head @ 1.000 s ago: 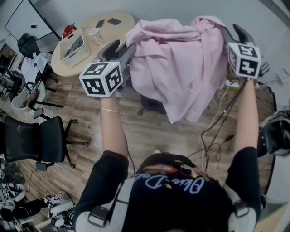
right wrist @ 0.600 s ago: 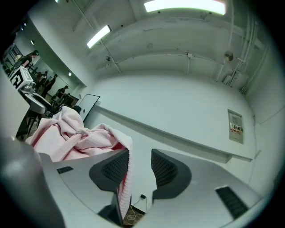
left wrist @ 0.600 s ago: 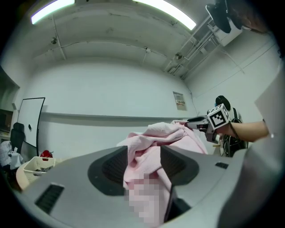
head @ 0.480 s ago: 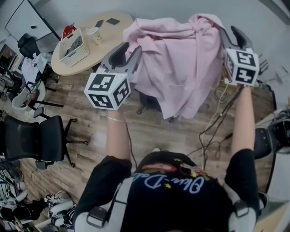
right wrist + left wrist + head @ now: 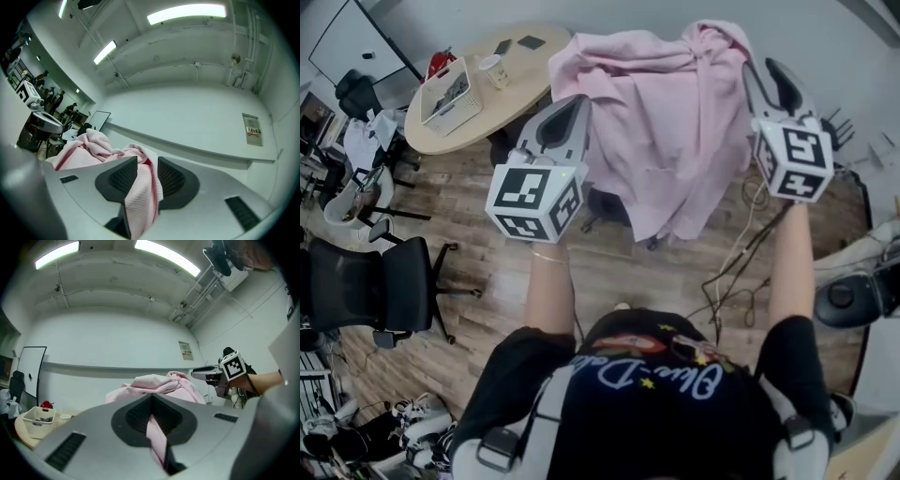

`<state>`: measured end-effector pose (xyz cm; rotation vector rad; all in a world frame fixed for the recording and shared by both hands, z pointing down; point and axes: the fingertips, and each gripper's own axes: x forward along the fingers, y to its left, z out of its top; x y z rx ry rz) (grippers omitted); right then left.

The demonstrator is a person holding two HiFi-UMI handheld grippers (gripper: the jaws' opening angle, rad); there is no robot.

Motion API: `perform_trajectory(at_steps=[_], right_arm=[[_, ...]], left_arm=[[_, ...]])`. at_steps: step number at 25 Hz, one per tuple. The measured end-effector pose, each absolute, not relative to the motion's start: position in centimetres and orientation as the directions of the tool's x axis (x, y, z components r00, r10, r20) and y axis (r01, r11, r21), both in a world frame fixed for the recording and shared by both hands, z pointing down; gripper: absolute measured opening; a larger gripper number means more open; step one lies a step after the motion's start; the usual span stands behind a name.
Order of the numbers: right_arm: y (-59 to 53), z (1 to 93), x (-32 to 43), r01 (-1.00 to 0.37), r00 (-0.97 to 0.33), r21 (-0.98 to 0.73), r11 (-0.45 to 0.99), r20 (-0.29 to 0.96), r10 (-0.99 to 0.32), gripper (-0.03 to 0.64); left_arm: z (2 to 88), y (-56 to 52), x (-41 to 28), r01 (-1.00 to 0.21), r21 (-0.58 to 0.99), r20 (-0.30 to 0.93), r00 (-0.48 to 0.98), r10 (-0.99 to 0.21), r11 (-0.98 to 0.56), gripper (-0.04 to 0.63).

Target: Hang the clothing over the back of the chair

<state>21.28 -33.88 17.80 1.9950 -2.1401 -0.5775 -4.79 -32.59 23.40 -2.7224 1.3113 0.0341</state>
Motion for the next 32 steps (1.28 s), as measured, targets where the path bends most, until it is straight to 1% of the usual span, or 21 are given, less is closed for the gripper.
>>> perform_trajectory(at_steps=[1,3,4,15,21,32], right_arm=[[-33.4,18.1,21.2,-0.927,-0.101,0.373,0.037,-0.153,-0.983,0.116],[-32.5,18.6,20.7,-0.937,-0.105,0.348,0.040,-0.171,-0.980,0.031],[-32.1,18.9,20.5,-0.941,-0.110,0.334,0.045,-0.176,-0.978,0.003],[-28.0,24.1,17.0,-0.969,-0.196,0.178,0.171,-0.131,-0.972,0.000],[-26.1,26.9,16.2,-0.973,-0.208,0.118,0.196,-0.097,-0.973,0.000],[-23.9,29.5,15.4,-0.974,-0.217,0.074,0.212,-0.061,-0.974,0.000]], left_arm=[[23.4,-32.3,-4.5,-0.779,-0.101,-0.074,0.626,-0.776,-0.618,-0.002],[23.6,-31.6,-3.9,-0.775,-0.104,-0.078,0.631,-0.771,-0.624,-0.002],[23.8,-31.3,-3.5,-0.772,-0.104,-0.079,0.635,-0.768,-0.628,-0.002],[25.6,-28.1,-0.9,-0.753,-0.142,-0.079,0.656,-0.751,-0.643,-0.002],[27.3,-26.6,0.2,-0.738,-0.148,-0.056,0.671,-0.740,-0.658,-0.002],[28.6,-25.2,1.1,-0.721,-0.149,-0.031,0.688,-0.725,-0.677,-0.002]])
